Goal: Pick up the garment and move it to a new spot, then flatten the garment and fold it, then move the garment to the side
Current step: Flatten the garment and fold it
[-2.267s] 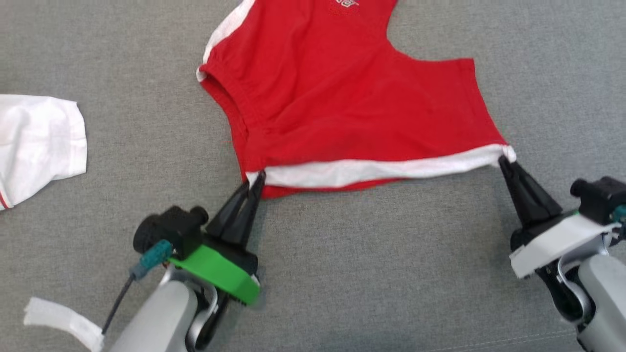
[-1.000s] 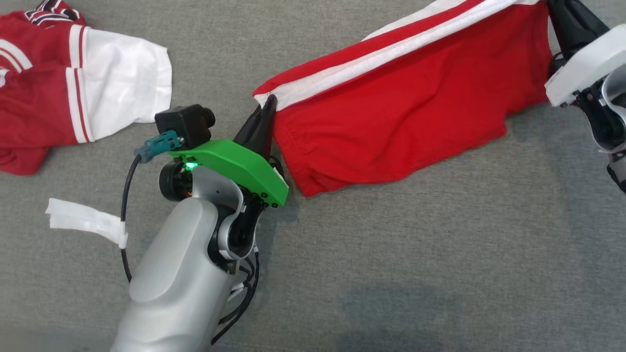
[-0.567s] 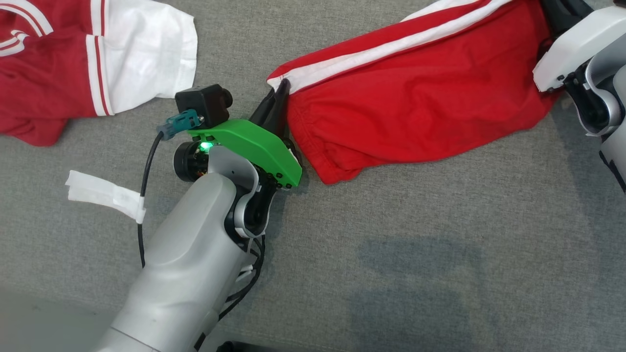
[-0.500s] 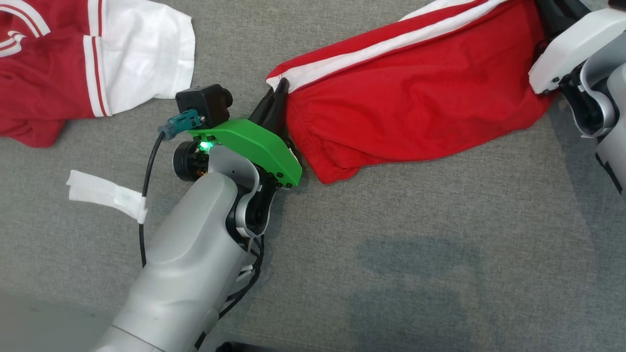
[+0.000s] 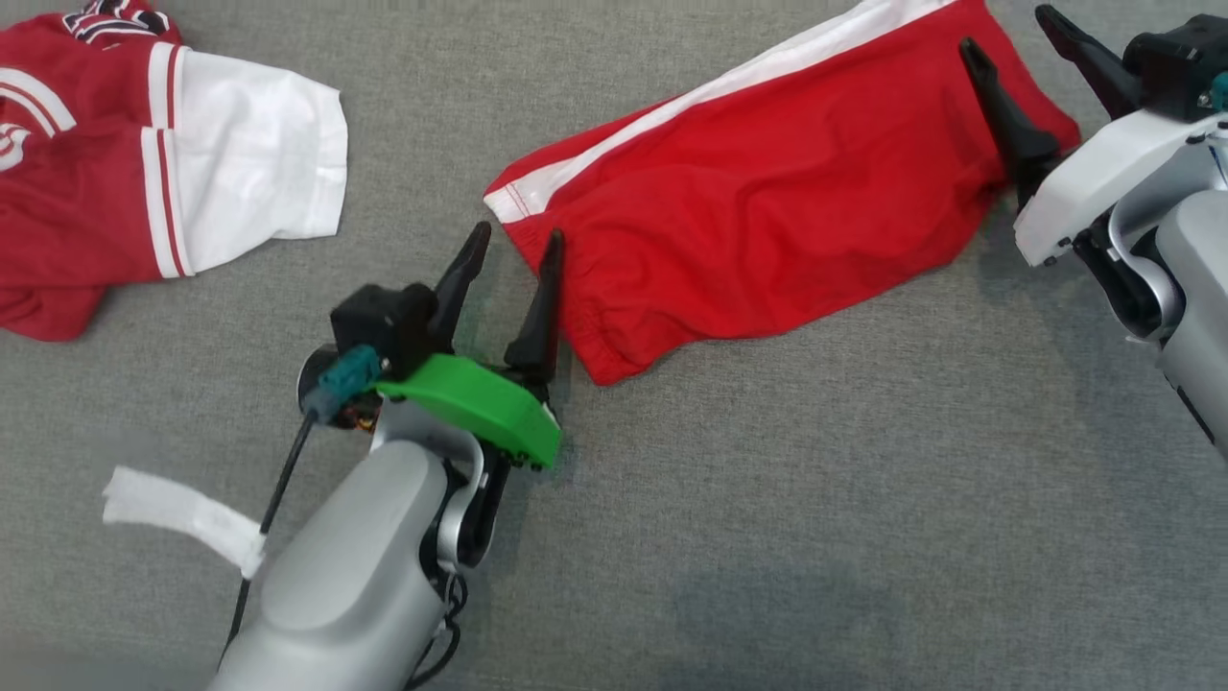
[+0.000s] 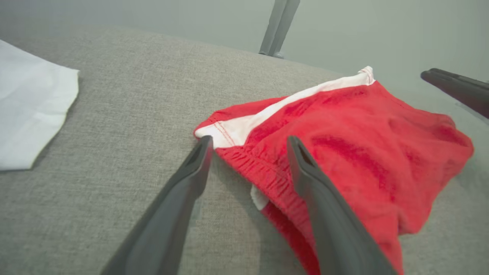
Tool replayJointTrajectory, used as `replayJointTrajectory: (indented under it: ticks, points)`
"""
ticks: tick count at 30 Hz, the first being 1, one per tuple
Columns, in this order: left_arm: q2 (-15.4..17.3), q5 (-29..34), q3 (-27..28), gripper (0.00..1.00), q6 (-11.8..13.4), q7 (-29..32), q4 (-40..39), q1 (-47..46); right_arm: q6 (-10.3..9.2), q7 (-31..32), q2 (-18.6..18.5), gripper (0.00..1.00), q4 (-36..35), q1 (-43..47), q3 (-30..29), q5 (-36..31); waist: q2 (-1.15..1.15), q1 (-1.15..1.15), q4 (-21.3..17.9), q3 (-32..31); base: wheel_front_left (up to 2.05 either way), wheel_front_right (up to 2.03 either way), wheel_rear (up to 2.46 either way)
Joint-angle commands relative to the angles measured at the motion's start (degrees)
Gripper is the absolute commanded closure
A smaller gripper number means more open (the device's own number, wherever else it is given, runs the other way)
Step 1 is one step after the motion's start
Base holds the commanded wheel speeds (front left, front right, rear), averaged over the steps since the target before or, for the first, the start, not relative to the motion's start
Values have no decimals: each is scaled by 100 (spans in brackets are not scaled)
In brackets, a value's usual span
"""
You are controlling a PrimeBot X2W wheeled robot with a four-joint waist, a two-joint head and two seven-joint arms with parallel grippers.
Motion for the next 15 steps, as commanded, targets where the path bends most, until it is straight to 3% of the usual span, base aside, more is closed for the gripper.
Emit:
replayJointTrajectory:
  ticks: [1,7,11,15]
  points:
    - [132,180,0,0,105,-74,-206,292,-4,-63,-14,0,-2,167,-61,-106,18,0,-176,-345,0,0,0]
    - [265,1052,197,0,363,-130,-1206,1185,-4,-147,170,0,353,510,-483,-574,18,0,-77,-610,0,0,0]
    - [111,1486,429,0,283,-126,-1573,1488,-4,-44,274,0,692,486,-748,-830,18,0,113,-506,0,0,0]
    - [-179,1801,636,0,-11,-128,-1700,1697,-4,197,386,0,1210,228,-1117,-1137,18,0,414,-255,0,0,0]
